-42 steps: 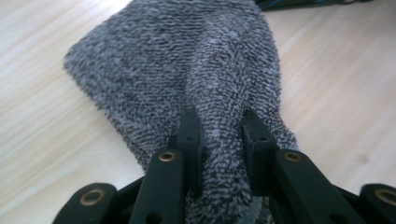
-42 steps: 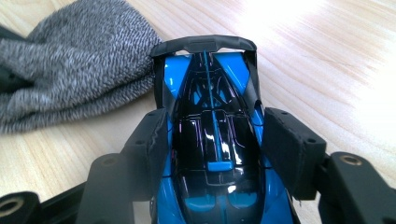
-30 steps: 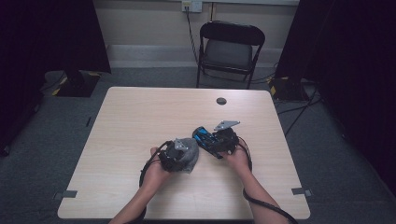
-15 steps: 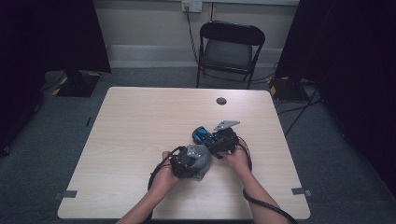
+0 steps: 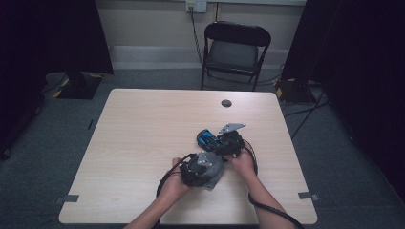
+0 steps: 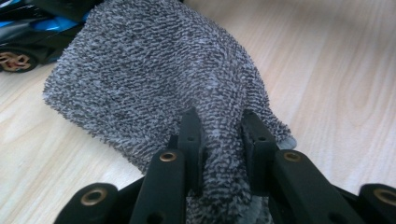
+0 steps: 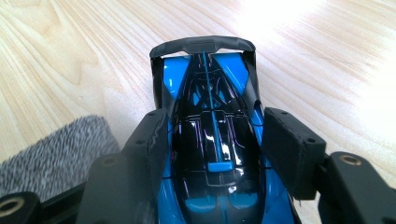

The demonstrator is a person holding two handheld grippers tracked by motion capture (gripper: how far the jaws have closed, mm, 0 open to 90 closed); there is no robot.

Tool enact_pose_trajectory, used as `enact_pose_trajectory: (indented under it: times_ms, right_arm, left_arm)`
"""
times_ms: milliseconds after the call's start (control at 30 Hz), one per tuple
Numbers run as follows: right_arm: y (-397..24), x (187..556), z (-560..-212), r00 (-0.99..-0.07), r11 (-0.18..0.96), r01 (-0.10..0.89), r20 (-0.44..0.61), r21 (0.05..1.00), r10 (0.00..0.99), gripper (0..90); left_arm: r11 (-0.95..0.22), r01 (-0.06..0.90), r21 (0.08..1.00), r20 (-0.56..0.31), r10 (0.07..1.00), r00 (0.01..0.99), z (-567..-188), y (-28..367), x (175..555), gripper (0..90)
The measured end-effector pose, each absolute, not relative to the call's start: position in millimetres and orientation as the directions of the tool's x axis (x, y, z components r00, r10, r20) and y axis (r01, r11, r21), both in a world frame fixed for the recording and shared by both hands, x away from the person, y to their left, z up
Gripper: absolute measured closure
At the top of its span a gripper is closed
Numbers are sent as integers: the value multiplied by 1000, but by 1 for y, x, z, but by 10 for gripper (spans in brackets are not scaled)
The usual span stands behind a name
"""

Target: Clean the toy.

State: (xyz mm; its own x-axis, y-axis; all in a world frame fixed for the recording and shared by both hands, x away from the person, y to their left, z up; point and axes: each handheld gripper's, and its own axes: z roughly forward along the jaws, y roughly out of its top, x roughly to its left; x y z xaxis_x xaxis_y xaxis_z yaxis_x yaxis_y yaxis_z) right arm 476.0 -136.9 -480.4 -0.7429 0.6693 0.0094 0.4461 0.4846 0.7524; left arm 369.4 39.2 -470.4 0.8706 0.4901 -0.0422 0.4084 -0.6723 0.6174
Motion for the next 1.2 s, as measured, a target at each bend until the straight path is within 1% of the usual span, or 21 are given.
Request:
enact_pose_trajectory:
  times_ms: [333,467,667,767,800,867,967,1200]
  right_arm:
    - [-138,476,-481,-746,486,440,6,755,666,411]
    - [-138,476,-481,-746,485,440,7,756,666,411]
    - [-138,476,-481,-746,485,440,8,756,665,411]
    - [-139,476,-482,-745,475,439,14,763,667,411]
    - [-139,476,-482,-745,471,439,17,765,667,411]
    - [-140,476,-482,-745,471,439,17,765,666,411]
    - [-139,476,-482,-746,476,441,16,761,666,413]
    - [-139,476,-482,-745,471,443,21,762,667,414]
  left_arm:
    - [-675,376,635,-60,442,895,-466,31,362,733]
    - [-680,349,644,-70,402,913,-463,26,358,733]
    - [-684,322,655,-45,390,920,-454,24,354,732]
    - [-670,330,665,-48,402,914,-450,29,356,732]
    - [-659,343,669,-50,420,906,-448,34,358,732]
    - [-657,345,670,-50,424,904,-447,38,359,732]
    - [-635,371,677,-56,458,887,-446,50,365,732]
    - [-590,397,703,-64,504,861,-436,69,370,732]
